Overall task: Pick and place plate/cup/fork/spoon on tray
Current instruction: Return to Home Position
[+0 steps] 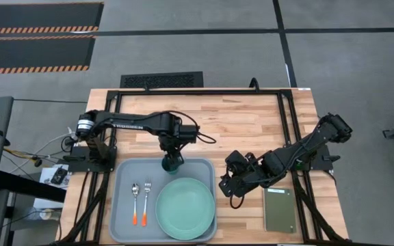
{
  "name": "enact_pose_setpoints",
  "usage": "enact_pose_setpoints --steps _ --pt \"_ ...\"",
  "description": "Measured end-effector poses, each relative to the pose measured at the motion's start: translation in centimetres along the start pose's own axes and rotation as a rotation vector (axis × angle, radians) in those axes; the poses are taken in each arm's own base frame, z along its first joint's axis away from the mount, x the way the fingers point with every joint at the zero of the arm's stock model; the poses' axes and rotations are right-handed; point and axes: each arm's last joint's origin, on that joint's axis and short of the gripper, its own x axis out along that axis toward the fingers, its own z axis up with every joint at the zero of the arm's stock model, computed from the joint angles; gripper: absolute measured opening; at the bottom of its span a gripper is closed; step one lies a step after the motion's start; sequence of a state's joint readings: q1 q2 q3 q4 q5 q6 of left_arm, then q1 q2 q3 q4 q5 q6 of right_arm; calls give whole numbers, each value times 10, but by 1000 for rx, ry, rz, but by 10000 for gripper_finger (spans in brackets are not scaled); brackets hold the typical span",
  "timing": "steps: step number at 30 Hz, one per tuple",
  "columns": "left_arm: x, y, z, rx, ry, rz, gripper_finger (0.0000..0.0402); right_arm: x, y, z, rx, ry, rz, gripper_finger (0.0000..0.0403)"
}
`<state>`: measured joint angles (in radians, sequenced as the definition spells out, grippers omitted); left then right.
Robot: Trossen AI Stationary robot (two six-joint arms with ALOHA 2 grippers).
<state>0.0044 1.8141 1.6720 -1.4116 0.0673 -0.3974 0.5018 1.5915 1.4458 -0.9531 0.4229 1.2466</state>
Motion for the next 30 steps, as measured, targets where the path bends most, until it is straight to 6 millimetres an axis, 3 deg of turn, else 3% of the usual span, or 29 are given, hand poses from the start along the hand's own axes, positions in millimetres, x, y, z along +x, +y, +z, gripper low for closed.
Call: enact_pose_setpoints --steps 8,15,22,27,30 --pt "-61 -1 -6 17 -96 1 180 -8 5 7 -64 -26 56 249" --pt "-128 6 -27 -41 -359 -32 180 -36 11 43 -113 -100 87 249" --pt "-193 20 -66 -64 -637 -60 180 -81 13 82 -309 -206 119 249" --pt "-226 28 -103 -44 -769 -135 180 -125 7 100 -582 -265 120 249" --pt "-236 37 -128 -79 -795 -207 180 -150 -3 105 -631 -258 112 249"
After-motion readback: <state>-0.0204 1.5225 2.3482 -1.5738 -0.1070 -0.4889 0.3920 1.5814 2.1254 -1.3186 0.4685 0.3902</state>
